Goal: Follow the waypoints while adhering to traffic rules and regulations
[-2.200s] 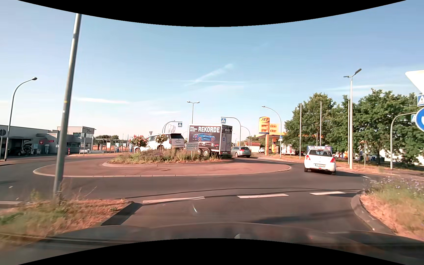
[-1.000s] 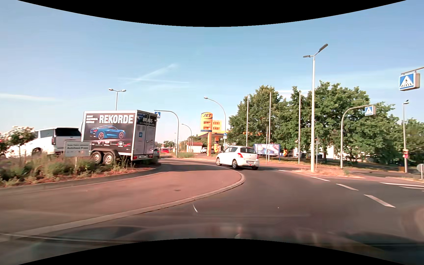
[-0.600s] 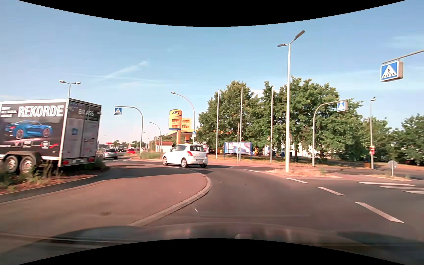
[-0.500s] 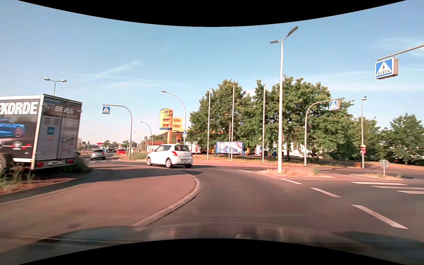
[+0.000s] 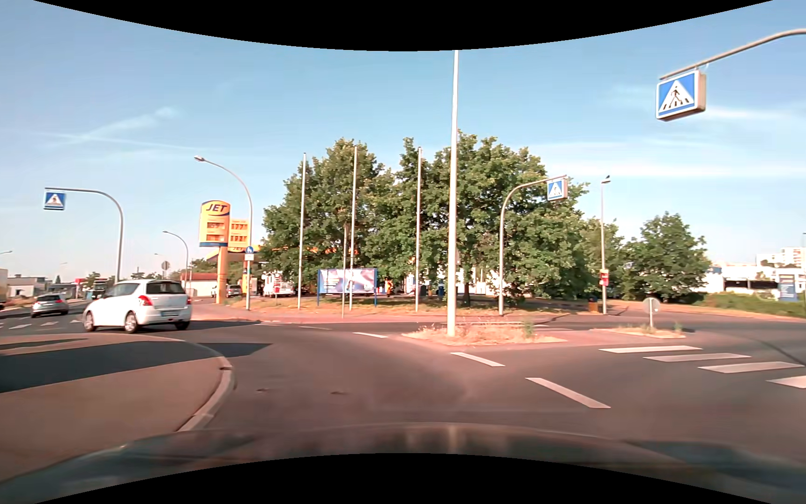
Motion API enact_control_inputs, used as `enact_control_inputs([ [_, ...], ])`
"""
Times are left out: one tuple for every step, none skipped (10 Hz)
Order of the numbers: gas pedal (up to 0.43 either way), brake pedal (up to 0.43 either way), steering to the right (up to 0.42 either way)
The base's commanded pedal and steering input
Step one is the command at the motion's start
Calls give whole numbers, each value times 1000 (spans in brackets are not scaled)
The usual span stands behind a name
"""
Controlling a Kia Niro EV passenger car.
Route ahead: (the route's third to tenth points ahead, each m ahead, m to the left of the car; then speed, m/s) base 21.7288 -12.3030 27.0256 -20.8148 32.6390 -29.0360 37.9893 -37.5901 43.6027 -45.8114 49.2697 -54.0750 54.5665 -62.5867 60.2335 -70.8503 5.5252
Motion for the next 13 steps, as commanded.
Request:
enact_control_inputs([
  [87, 0, 312],
  [87, 0, 312],
  [87, 0, 312],
  [87, 0, 314],
  [87, 0, 316],
  [87, 0, 315],
  [87, 0, 314],
  [87, 0, 314],
  [87, 0, 313],
  [87, 0, 312],
  [87, 0, 308],
  [87, 0, 306],
  [98, 0, 299],
])
